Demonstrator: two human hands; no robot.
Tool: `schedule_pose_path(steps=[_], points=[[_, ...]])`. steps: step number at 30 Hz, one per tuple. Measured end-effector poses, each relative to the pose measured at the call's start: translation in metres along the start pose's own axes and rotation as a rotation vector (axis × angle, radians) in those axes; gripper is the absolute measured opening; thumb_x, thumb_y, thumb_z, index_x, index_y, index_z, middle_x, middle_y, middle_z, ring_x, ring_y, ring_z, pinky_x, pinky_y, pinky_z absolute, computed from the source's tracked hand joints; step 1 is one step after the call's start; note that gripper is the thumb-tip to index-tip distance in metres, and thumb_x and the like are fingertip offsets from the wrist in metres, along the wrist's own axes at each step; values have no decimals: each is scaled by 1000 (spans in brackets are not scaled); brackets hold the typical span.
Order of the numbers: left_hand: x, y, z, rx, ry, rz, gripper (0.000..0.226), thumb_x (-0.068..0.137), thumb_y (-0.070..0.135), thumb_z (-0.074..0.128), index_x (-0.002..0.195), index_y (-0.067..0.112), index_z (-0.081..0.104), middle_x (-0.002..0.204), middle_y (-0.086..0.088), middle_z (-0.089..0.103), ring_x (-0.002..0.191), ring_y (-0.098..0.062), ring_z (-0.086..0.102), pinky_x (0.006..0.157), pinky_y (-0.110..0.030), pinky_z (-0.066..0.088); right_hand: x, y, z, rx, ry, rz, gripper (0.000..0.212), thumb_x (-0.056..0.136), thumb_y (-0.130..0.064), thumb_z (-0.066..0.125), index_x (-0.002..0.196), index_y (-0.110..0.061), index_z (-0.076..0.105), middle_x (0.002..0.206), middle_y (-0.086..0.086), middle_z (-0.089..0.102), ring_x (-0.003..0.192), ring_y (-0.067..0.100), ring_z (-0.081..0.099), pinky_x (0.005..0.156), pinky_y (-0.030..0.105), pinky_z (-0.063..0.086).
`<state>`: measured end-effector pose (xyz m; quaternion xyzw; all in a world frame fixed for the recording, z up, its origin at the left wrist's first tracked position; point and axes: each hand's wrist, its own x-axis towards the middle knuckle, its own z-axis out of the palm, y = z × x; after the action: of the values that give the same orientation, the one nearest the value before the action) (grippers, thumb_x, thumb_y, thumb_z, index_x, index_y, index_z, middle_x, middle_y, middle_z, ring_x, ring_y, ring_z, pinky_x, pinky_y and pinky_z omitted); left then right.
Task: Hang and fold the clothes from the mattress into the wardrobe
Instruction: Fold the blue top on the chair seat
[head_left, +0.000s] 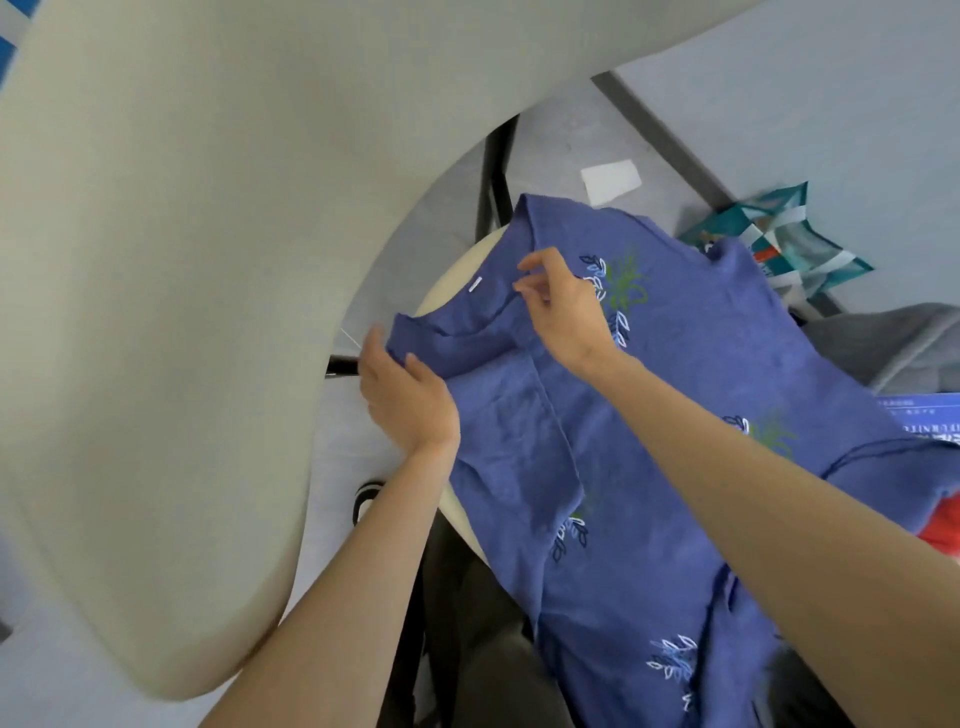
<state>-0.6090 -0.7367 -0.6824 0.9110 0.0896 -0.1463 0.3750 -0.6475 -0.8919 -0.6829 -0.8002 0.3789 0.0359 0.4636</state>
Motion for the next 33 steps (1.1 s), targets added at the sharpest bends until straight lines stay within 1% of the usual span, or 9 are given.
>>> schedule_pose_path(steps=[3,5,8,11,14,18,22,25,33], points=[[-17,-9,2,273,-238,276,39,95,13,51,134,15,47,139,-2,46,127,-26,41,99,-37,33,-22,11,-9,-16,60,74,9,96,-19,50,103,-14,53,95,-5,63,85,16,58,80,36,50],[-22,-16,1,534,-406,319,47,95,24,53,139,22,39,144,2,37,129,-25,34,101,-39,28,-40,28,-13,-85,5,230,15,92,-35,57,92,-21,52,91,-5,62,87,17,58,82,37,49],[-21,-18,-3,776,-396,320,54,93,19,55,141,24,32,141,-4,35,124,-27,36,97,-39,29,-72,51,-16,-157,-212,418,37,74,-52,72,85,-26,49,90,-1,66,91,21,60,81,38,51],[-14,-17,-9,878,-342,258,47,86,3,54,128,19,40,126,-7,49,115,-27,45,88,-36,28,-97,59,-11,-177,-310,394,46,66,-43,82,93,-24,51,87,-3,66,86,18,60,70,33,49],[-7,-19,-15,969,-340,249,36,82,1,55,114,13,45,118,-8,53,112,-28,50,87,-35,29,-108,60,-1,-251,-265,324,29,75,-24,75,96,-26,55,91,-7,68,91,21,61,69,30,46],[1,-17,-19,965,-288,251,32,87,4,54,116,12,47,124,-10,49,115,-29,47,87,-35,30,-114,60,7,-276,-161,276,24,85,-20,65,106,-24,54,94,-7,67,91,22,60,67,30,43],[-13,-4,-11,922,-295,441,49,88,7,59,133,15,42,131,-10,44,119,-29,42,90,-37,30,-118,61,-7,-137,-11,293,17,88,-28,63,103,-24,55,93,-10,65,86,17,58,65,29,40],[-24,14,6,810,-336,504,40,94,14,52,133,16,42,131,-8,47,119,-28,44,95,-41,29,-117,68,-31,-72,131,323,13,91,-28,58,102,-23,57,99,-9,65,84,16,57,65,29,40],[-42,82,69,591,-625,757,42,98,17,47,139,19,40,140,-1,40,122,-26,43,93,-42,37,-88,104,-96,-5,355,378,40,93,-17,56,131,-16,44,136,5,38,83,28,59,75,42,50]])
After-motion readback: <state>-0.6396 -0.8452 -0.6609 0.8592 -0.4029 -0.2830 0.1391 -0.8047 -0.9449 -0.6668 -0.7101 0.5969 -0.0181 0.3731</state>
